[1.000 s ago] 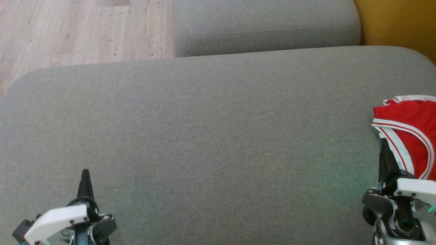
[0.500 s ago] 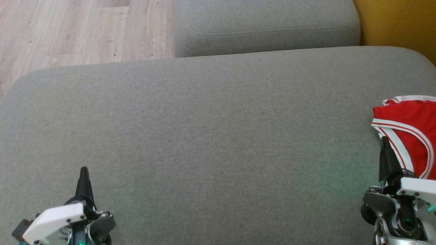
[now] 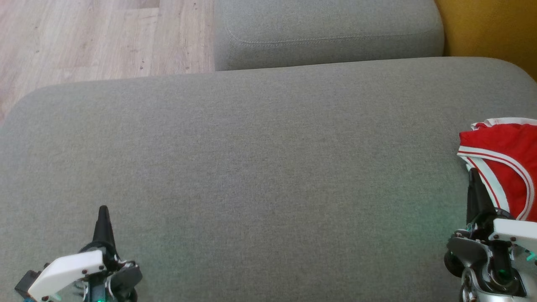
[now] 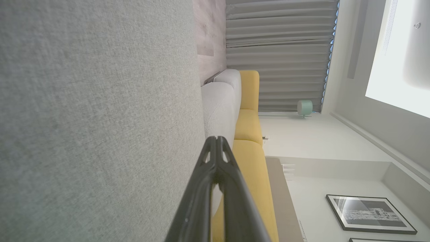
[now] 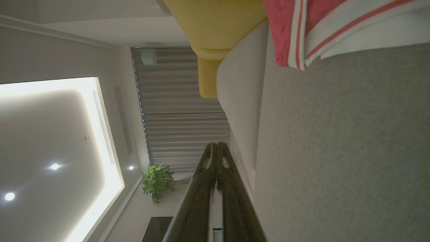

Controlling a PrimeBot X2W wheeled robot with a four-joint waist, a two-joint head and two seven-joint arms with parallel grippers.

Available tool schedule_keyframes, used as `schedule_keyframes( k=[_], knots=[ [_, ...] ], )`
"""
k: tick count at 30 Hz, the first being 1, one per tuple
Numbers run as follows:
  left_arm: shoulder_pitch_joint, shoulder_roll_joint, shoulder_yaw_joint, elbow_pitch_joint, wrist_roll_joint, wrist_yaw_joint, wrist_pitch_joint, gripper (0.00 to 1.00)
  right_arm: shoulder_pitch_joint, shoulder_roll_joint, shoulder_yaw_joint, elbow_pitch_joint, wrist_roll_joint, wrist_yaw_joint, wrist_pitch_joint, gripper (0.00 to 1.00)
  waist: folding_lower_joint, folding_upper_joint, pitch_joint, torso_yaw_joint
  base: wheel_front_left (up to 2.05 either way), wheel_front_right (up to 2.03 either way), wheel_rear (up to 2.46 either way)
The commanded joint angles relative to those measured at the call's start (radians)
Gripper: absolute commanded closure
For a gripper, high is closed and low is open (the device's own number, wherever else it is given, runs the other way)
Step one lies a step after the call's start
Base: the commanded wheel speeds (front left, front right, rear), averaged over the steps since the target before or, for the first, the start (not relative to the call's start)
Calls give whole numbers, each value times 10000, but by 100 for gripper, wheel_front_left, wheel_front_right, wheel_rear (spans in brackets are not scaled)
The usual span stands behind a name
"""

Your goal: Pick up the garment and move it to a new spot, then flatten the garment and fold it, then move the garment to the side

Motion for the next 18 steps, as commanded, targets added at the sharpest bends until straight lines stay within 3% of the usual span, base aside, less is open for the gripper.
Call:
schedule_keyframes(
  k=[1,18],
  knots=[
    [-488,45,407,-375,-53,-65,73,100,-205,-56,205,-414,70,-7,59,100,0,0,1,0,0,0,0],
    [-488,45,406,-376,-53,-65,73,100,-204,-56,206,-414,71,-7,59,100,0,0,1,0,0,0,0]
  ],
)
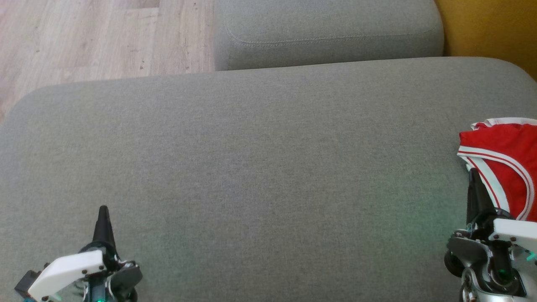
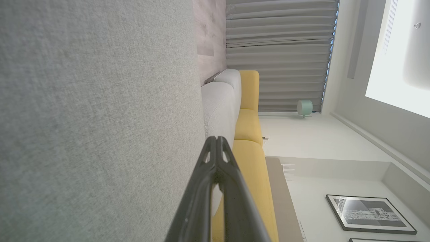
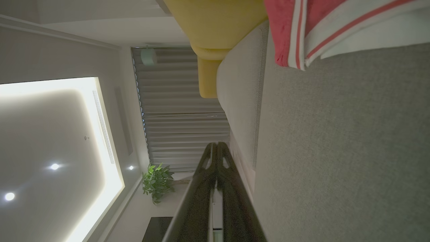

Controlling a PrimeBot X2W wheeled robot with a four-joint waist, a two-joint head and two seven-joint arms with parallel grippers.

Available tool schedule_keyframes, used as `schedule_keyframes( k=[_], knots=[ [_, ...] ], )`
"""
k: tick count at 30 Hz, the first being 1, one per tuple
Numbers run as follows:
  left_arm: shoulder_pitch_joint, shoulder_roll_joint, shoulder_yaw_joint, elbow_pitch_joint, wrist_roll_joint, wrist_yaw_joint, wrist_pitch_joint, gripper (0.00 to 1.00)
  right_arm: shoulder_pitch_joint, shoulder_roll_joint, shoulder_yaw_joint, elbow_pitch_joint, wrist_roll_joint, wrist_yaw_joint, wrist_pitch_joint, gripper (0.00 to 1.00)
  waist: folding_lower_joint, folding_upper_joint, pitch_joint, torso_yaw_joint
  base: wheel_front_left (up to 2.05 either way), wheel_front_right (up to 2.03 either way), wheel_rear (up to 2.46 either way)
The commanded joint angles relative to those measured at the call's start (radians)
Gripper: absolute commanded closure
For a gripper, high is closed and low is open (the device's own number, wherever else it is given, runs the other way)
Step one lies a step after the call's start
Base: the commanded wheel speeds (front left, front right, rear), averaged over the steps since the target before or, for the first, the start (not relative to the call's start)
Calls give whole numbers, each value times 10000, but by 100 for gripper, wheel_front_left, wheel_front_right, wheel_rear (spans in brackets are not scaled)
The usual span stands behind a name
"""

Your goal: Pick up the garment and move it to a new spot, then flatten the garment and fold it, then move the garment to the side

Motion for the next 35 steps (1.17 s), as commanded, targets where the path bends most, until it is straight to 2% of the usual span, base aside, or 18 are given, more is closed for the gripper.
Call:
schedule_keyframes(
  k=[1,35],
  knots=[
    [-488,45,406,-376,-53,-65,73,100,-204,-56,206,-414,71,-7,59,100,0,0,0,0,0,0,0],
    [-488,45,406,-377,-54,-65,72,100,-204,-56,206,-414,71,-7,58,100,0,0,0,0,0,0,0]
  ],
)
